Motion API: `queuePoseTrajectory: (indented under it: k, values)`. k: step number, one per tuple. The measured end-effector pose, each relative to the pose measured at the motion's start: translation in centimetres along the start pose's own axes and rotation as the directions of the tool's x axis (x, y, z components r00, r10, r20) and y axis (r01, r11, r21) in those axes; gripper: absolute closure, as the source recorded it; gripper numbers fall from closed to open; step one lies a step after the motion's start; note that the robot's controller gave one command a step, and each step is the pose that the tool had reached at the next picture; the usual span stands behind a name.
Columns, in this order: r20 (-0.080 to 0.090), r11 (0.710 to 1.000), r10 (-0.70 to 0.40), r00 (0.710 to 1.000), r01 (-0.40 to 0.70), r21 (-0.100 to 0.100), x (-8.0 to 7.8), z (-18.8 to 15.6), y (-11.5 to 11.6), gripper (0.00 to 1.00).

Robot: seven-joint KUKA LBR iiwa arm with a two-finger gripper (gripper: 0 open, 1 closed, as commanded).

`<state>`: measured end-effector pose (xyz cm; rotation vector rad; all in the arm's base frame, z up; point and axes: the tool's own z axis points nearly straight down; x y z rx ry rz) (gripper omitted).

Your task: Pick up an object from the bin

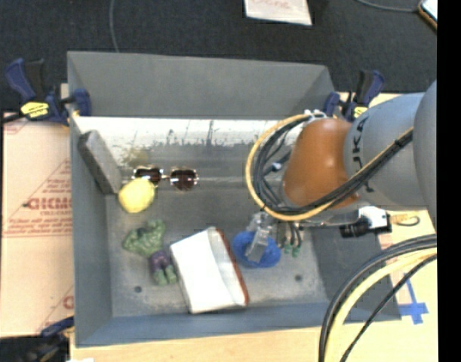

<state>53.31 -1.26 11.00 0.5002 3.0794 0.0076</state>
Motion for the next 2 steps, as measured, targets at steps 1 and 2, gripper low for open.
queuePoseTrajectory:
  k: [1,2]
  values:
    - [0.001,1.0,0.0,1.0,0.0,0.0,0.0,-0.5,0.0,1.0]
    - [-0.001,1.0,-0.002,1.0,0.002,0.0,0.0,-2.5,0.0,1.0]
